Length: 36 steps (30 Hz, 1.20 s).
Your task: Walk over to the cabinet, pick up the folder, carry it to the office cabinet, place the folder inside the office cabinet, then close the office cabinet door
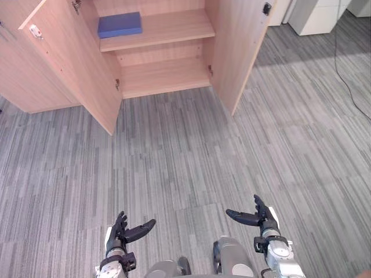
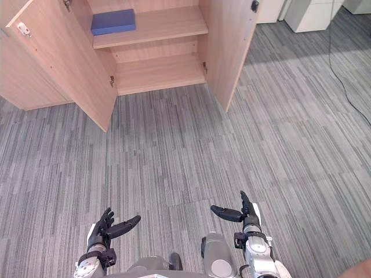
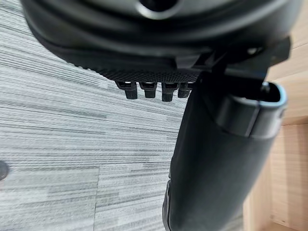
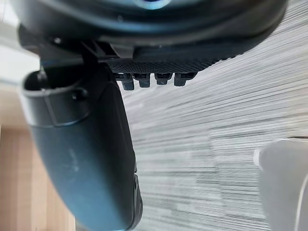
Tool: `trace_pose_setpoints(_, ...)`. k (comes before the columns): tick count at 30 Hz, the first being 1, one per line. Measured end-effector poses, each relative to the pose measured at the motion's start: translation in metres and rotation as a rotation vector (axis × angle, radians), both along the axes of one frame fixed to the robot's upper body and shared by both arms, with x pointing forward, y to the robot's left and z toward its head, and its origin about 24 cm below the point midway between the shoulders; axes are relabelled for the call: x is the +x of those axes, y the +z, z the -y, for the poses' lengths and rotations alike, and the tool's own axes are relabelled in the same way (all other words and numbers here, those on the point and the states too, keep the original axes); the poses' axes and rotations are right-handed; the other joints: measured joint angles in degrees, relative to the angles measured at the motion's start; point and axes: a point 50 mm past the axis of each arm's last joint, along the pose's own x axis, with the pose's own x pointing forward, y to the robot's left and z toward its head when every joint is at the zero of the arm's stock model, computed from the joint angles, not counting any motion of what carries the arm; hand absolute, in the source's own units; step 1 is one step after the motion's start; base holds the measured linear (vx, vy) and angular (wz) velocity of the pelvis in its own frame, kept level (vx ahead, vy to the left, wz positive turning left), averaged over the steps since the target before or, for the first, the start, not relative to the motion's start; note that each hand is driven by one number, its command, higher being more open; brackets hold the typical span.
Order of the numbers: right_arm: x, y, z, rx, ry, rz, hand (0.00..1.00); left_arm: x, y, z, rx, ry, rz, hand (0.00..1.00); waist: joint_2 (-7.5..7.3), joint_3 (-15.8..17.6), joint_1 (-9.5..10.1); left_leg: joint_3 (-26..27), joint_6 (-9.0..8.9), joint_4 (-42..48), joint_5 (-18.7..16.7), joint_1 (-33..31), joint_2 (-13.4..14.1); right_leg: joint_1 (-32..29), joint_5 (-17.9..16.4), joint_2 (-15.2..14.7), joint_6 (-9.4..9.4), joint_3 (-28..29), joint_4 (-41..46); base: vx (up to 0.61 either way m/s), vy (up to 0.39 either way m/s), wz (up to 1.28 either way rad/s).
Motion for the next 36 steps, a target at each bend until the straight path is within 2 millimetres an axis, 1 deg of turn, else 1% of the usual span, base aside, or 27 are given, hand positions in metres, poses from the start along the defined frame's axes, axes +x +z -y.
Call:
trace_pose_setpoints(1,0.004,0.003,0.004,-0.018,0.005,0.009,1.00,0.011,0.004,0.004,-0.008,-0.012,0.028,1.00,1.72,1.1,-0.41,-1.5,-0.36,-1.8,0.0,2.0,2.1,-2.6,2.9,1.2,-0.36,-1.9,-5.8,0.61,-0.128,0.89)
trace_pose_setpoints(3,0.000,0.002,0.008,-0.030,0.005,0.000,1.00,0.017,0.006,0.006,-0.006,-0.029,0.047,1.00,1.51,1.4,-1.20,-3.1,-5.02,-2.9,-1.0,6.1,3.9,-3.7,18.8,1.8,-1.50,-2.6,-17.7,0.76,-0.172,0.81)
trace_pose_setpoints(4,-0.002,0.002,0.009,-0.035,0.003,-0.004,1.00,0.016,0.005,0.007,-0.009,-0.032,0.042,1.00,1.60,1.5,-1.56,-3.5,-6.29,-2.5,-1.7,7.6,4.4,-3.1,23.5,1.5,-3.67,-2.9,-17.0,0.74,-0.178,0.24)
trace_pose_setpoints(5,0.009,0.007,0.011,-0.047,0.006,0.020,1.00,0.021,0.006,0.013,-0.026,-0.037,0.055,1.00,3.71,2.1,-1.17,-2.8,-9.39,0.8,-0.3,7.1,7.0,-3.9,19.9,2.9,-5.84,-4.8,-11.4,0.71,-0.209,0.26)
trace_pose_setpoints(6,0.012,0.009,0.009,-0.045,0.006,0.033,1.00,0.026,0.008,0.016,-0.034,-0.052,0.068,1.00,2.17,2.7,-2.09,-2.2,-12.33,12.3,5.8,3.5,6.8,-1.2,14.1,1.7,-5.27,-5.1,-8.9,0.69,-0.221,0.15)
trace_pose_setpoints(7,0.011,0.009,0.009,-0.046,0.012,0.029,1.00,0.025,0.006,0.018,-0.041,-0.050,0.064,1.00,2.04,2.8,-2.25,-1.6,-12.10,18.6,9.6,1.4,7.3,0.9,12.8,1.8,-5.40,-5.2,-9.4,0.71,-0.249,0.25)
trace_pose_setpoints(8,0.009,0.006,0.004,-0.042,0.025,0.018,1.00,0.022,0.005,0.021,-0.055,-0.044,0.060,1.00,1.72,3.3,-2.01,-0.7,-12.28,33.5,15.6,-4.0,9.6,7.1,11.1,2.9,-5.76,-4.6,-12.9,0.69,-0.221,-0.10)
trace_pose_setpoints(10,0.009,0.004,-0.003,-0.025,0.028,0.018,1.00,0.021,0.006,0.019,-0.052,-0.033,0.068,1.00,1.03,4.0,-0.53,2.5,-9.53,49.1,11.8,-10.8,12.9,14.7,10.4,5.0,-6.60,-3.0,-17.7,0.66,-0.174,-0.40)
trace_pose_setpoints(11,0.011,0.005,-0.010,-0.006,0.027,0.030,1.00,0.021,0.007,0.016,-0.049,-0.022,0.074,1.00,-0.41,4.8,0.99,5.1,-8.16,54.2,9.7,-15.6,14.1,20.2,10.0,5.6,-6.97,-1.2,-21.7,0.61,-0.099,-0.66)
trace_pose_setpoints(13,0.015,0.007,-0.017,0.012,0.036,0.049,1.00,0.020,0.007,0.015,-0.048,-0.021,0.073,1.00,-1.69,5.0,2.55,8.4,-6.22,51.1,7.5,-22.7,14.3,27.0,10.0,5.6,-6.97,1.5,-27.7,0.59,-0.043,-0.64)
trace_pose_setpoints(15,0.022,0.011,-0.017,0.008,0.041,0.069,1.00,0.019,0.006,0.014,-0.048,-0.024,0.070,1.00,-2.47,5.4,3.90,9.6,-5.86,31.2,6.9,-28.5,11.2,33.3,9.2,4.1,-5.73,4.4,-32.7,0.61,0.046,-0.68)
trace_pose_setpoints(16,0.023,0.011,-0.016,0.006,0.041,0.070,1.00,0.019,0.006,0.013,-0.046,-0.023,0.069,1.00,-2.73,5.5,4.09,9.2,-6.35,25.0,7.9,-29.2,10.1,34.7,8.6,3.5,-5.15,4.9,-33.6,0.63,0.110,-0.67)
trace_pose_setpoints(17,0.025,0.013,-0.013,-0.002,0.037,0.076,1.00,0.018,0.006,0.014,-0.048,-0.022,0.067,1.00,-2.58,5.3,4.09,7.1,-6.93,11.1,12.2,-30.0,7.8,37.6,7.5,2.6,-3.72,6.0,-35.2,0.81,0.232,-0.64)
trace_pose_setpoints(18,0.021,0.009,-0.009,-0.005,0.017,0.055,1.00,0.014,0.004,0.013,-0.045,-0.017,0.053,1.00,-2.42,5.1,4.48,5.0,-6.55,3.8,20.5,-29.5,6.8,40.2,6.3,2.2,-1.82,7.2,-35.8,0.68,0.207,-0.65)
trace_pose_setpoints(19,0.020,0.007,-0.008,-0.006,0.009,0.044,1.00,0.013,0.003,0.012,-0.044,-0.014,0.044,1.00,-2.61,4.7,4.73,4.4,-4.48,3.7,25.3,-28.8,6.1,41.0,5.7,2.0,-0.94,7.6,-35.7,0.85,0.304,-0.29)
trace_pose_setpoints(20,0.014,0.002,-0.009,0.004,-0.008,0.023,1.00,0.017,0.004,0.009,-0.032,-0.013,0.045,1.00,-5.05,3.1,4.12,4.5,-1.06,3.5,26.1,-28.5,3.4,40.6,5.3,-1.1,-0.08,6.9,-34.1,0.56,0.212,0.08)
trace_pose_setpoints(21,0.013,0.002,-0.008,0.005,-0.017,0.022,1.00,0.020,0.006,0.009,-0.030,-0.015,0.058,1.00,-5.32,2.9,3.79,4.6,-0.12,4.4,25.0,-28.8,2.7,39.4,5.3,-1.9,-0.05,7.0,-31.3,0.82,0.327,0.34)
trace_pose_setpoints(22,0.005,-0.003,-0.005,0.010,-0.042,-0.003,1.00,0.022,0.007,0.011,-0.030,-0.019,0.066,1.00,-5.84,2.7,3.52,4.8,0.50,8.4,20.2,-27.3,1.7,37.2,6.0,-2.9,1.11,7.6,-20.8,0.65,0.267,0.14)
trace_pose_setpoints(24,-0.002,-0.008,-0.008,0.024,-0.051,-0.029,1.00,0.016,0.004,0.010,-0.027,-0.014,0.048,1.00,-6.37,2.4,3.42,4.9,0.52,9.1,15.7,-21.6,0.8,32.8,9.9,-4.0,7.01,7.9,-3.3,0.63,0.227,0.00)
trace_pose_setpoints(25,-0.005,-0.012,-0.012,0.033,-0.045,-0.044,1.00,0.014,0.003,0.007,-0.018,-0.012,0.037,1.00,-6.32,2.4,2.88,4.7,0.72,8.6,13.0,-17.1,0.5,27.4,12.2,-4.6,9.23,8.2,11.5,0.57,0.147,0.03)
trace_pose_setpoints(26,-0.004,-0.013,-0.017,0.040,-0.027,-0.052,1.00,0.013,0.003,0.004,-0.007,-0.009,0.030,1.00,-6.34,2.4,2.36,4.7,0.97,6.7,12.3,-12.5,0.2,22.0,9.3,-5.1,4.86,7.4,21.2,0.54,0.110,0.04)
trace_pose_setpoints(28,-0.003,-0.014,-0.023,0.047,-0.002,-0.054,1.00,0.013,0.003,0.003,-0.003,-0.008,0.028,1.00,-5.83,2.1,1.88,4.2,0.99,2.3,12.3,-7.0,0.4,16.3,6.3,-4.9,1.05,4.9,23.3,0.47,0.019,0.11)
trace_pose_setpoints(31,-0.005,-0.016,-0.029,0.065,0.008,-0.062,1.00,0.016,0.002,0.000,0.004,-0.009,0.021,1.00,-5.63,2.1,0.57,3.0,0.62,-0.9,12.1,-0.8,2.3,10.2,3.0,-2.0,0.57,1.8,4.7,0.49,-0.123,0.45)
trace_pose_setpoints(32,-0.010,-0.019,-0.028,0.065,0.003,-0.076,1.00,0.015,0.002,-0.001,0.009,-0.010,0.017,1.00,-6.02,1.7,0.55,2.6,-1.83,-0.7,10.7,0.7,2.6,10.7,6.9,-0.6,0.97,0.9,-10.5,0.51,-0.164,0.39)
trace_pose_setpoints(33,-0.020,-0.023,-0.029,0.072,-0.005,-0.102,1.00,0.011,0.001,-0.004,0.017,-0.010,0.010,1.00,-7.69,0.7,0.75,2.1,-4.67,-0.1,8.6,1.7,1.6,11.3,16.5,-0.6,-1.05,1.6,-20.6,0.61,-0.207,0.41)
trace_pose_setpoints(34,-0.023,-0.027,-0.021,0.052,-0.012,-0.132,1.00,0.009,-0.006,0.005,-0.014,-0.003,-0.024,1.00,-5.71,0.5,1.01,1.1,-6.28,1.9,6.0,2.7,4.1,10.9,18.4,0.8,-3.78,0.9,-17.0,0.50,-0.158,0.27)
trace_pose_setpoints(36,-0.027,-0.028,-0.019,0.048,-0.020,-0.143,1.00,0.004,-0.011,0.014,-0.035,-0.011,-0.044,1.00,-5.22,-0.4,0.72,1.5,-7.21,12.9,6.1,-1.1,6.1,12.7,13.5,1.3,-4.27,0.4,-16.6,0.41,-0.168,0.21)
